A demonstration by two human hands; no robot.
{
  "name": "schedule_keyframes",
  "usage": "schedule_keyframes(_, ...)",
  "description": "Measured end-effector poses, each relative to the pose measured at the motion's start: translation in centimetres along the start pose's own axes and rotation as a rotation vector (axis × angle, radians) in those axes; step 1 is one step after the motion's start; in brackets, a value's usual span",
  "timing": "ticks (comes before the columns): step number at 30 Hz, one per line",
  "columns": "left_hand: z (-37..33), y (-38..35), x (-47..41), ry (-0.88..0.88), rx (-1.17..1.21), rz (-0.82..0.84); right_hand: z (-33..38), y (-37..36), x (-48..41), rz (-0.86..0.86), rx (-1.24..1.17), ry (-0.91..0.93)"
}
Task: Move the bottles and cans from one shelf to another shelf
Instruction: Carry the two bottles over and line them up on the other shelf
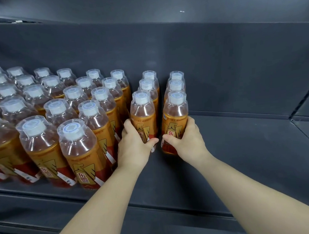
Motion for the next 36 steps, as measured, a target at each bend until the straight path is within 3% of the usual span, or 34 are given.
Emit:
schedule_keyframes(10,0.8,-0.4,0.4,-0.05,-0.006,0.06,0.3,-1.1,0.3,-0.107,0.039,-0.04)
schedule_keyframes(36,0.1,-1.5,-0.7,-0.041,-0.055,0.071,-0.3,-1.5,-0.5,-0.089,0.008,-0.055)
Point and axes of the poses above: each hand's wrist, its own x-axis away from the middle knuckle, its own y-axis out of the back of the hand, z = x × y, the point moved 5 cm from there along -x, towards the middle knuckle, and after that the axes turned 11 degrees about y, right-handed, at the moved point
